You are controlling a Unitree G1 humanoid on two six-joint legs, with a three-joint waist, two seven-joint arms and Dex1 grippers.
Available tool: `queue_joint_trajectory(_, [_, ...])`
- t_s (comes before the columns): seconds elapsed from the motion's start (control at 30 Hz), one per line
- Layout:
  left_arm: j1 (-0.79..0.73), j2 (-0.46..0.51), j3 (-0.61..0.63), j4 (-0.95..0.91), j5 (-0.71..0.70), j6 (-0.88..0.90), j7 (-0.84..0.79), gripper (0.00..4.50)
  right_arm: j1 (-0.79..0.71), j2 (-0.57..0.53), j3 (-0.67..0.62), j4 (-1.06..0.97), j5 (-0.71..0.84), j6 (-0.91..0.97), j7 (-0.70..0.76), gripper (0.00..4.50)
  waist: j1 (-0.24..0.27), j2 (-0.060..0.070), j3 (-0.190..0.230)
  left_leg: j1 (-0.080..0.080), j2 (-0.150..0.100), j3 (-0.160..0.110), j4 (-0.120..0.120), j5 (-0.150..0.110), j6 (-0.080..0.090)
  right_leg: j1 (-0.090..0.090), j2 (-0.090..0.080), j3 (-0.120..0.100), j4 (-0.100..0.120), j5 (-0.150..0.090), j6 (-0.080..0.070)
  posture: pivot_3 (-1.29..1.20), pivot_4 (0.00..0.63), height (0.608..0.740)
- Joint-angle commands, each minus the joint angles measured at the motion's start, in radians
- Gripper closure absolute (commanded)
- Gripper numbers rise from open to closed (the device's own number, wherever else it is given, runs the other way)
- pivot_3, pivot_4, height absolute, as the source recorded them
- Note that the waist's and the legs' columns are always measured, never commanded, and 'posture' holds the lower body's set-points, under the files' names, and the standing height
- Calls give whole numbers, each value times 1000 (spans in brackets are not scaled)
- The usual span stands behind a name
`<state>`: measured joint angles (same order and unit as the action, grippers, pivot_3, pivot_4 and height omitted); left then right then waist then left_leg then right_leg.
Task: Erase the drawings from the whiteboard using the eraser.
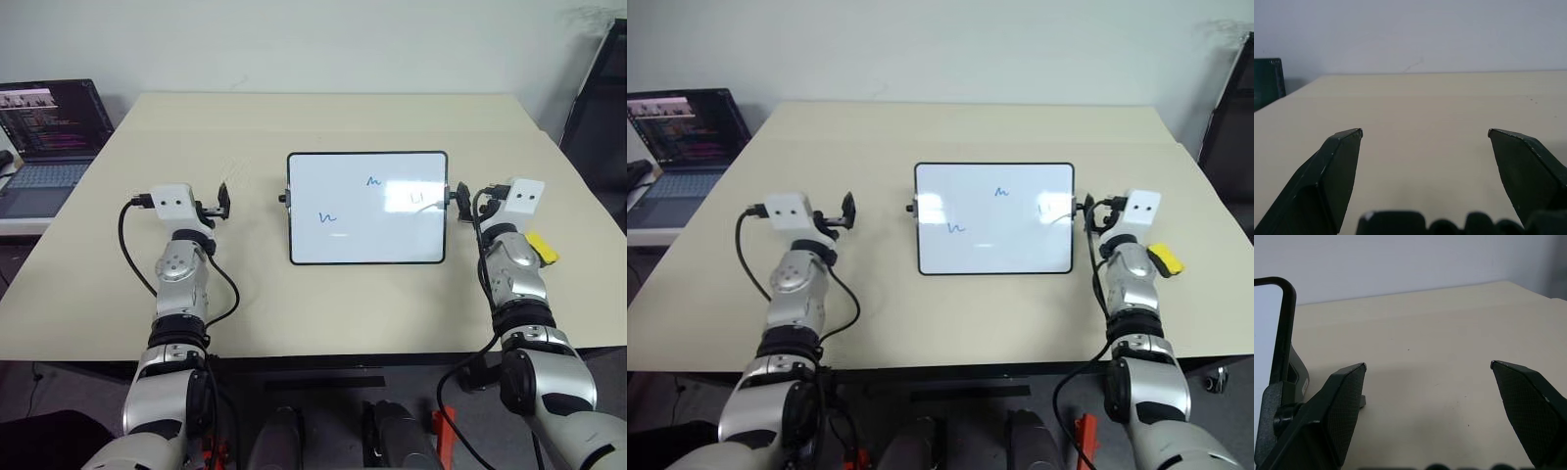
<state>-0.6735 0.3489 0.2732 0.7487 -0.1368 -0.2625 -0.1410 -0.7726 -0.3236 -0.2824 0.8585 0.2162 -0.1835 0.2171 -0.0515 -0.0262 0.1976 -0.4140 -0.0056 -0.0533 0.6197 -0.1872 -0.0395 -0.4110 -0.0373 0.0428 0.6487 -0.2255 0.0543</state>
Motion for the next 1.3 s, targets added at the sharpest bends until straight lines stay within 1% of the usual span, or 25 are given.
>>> queue_joint_trajectory(0.03, [-23, 21, 6, -9, -5, -22, -11, 0, -37, 2, 5, -25, -5, -10, -5, 18, -2, 0, 0, 0, 0, 0, 0, 0, 0, 0, 0, 0, 0, 0, 0, 0, 150, 740])
queue_joint_trajectory(0.27, [-25, 12, 0, 2, -6, -22, -17, 0, -40, 4, 1, -22, -4, -23, -15, 18, -4, 0, 0, 0, 0, 0, 0, 0, 0, 0, 0, 0, 0, 0, 0, 0, 150, 740])
queue_joint_trajectory(0.5, [-21, -6, -23, 8, -10, 4, -76, 0, -5, -25, -26, -25, -2, -44, -35, 18, -1, 0, 0, 0, 0, 0, 0, 0, 0, 0, 0, 0, 0, 0, 0, 0, 150, 740])
queue_joint_trajectory(0.6, [-25, -5, -27, -24, -18, 24, -96, 0, -1, -40, -42, -58, 10, -36, -49, 18, 0, 0, 0, 0, 0, 0, 0, 0, 0, 0, 0, 0, 0, 0, 0, 0, 150, 740])
queue_joint_trajectory(0.7, [-42, 17, -20, -29, -19, 21, -109, 0, -1, -57, -38, -70, 12, -28, -37, 18, -1, 0, 0, 0, 0, 0, 0, 0, 0, 0, 0, 0, 0, 0, 0, 0, 150, 740])
queue_joint_trajectory(0.77, [-45, 70, -9, -84, -45, 55, -175, 0, 14, -74, -34, -129, 25, 11, -6, 18, -3, 0, 0, 0, 0, 0, 0, 0, 0, 0, 0, 0, 0, 0, 0, 0, 150, 740])
queue_joint_trajectory(0.83, [-25, 120, -35, -185, -86, 135, -312, 0, 30, -110, -37, -184, 40, 54, 35, 18, -5, 0, 0, 0, 0, 0, 0, 0, 0, 0, 0, 0, 0, 0, 0, 0, 150, 740])
queue_joint_trajectory(0.93, [19, 177, -89, -329, -122, 263, -460, 0, 52, -175, -47, -227, 62, 131, 98, 18, -4, 0, 0, -1, 0, -1, 0, 0, 0, 0, 0, 0, -1, 0, 0, 0, 150, 740])
queue_joint_trajectory(0.97, [36, 203, -105, -396, -154, 321, -525, 0, 59, -206, -53, -239, 73, 167, 124, 18, -3, 0, 0, -1, 0, 0, 0, 0, 0, 0, -1, 0, -1, 0, 0, 0, 150, 740])
queue_joint_trajectory(1.03, [67, 259, -130, -545, -251, 474, -652, 0, 70, -267, -58, -260, 85, 237, 172, 18, -1, 0, 0, -1, -1, 0, 0, 0, 0, 1, -1, 0, -1, 0, 0, 0, 150, 740])
queue_joint_trajectory(1.1, [75, 302, -143, -689, -373, 637, -746, 0, 74, -332, -52, -277, 85, 315, 220, 18, 2, 0, 0, -1, -1, -1, 0, 0, 0, 1, -1, -1, -1, 0, 0, 0, 150, 740])
queue_joint_trajectory(1.2, [35, 294, -180, -822, -496, 800, -801, 0, 61, -420, -51, -261, 95, 421, 282, 18, 4, 0, 0, -1, 0, -1, 0, 0, 0, 1, -1, -1, -1, 0, 0, 0, 150, 740])
queue_joint_trajectory(1.3, [-15, 194, -257, -864, -523, 835, -805, 0, 36, -492, -51, -199, 78, 463, 310, 18, 4, 0, 0, 0, 0, -1, 3, 0, 1, 3, -1, -1, -2, -1, 3, 0, 150, 740])
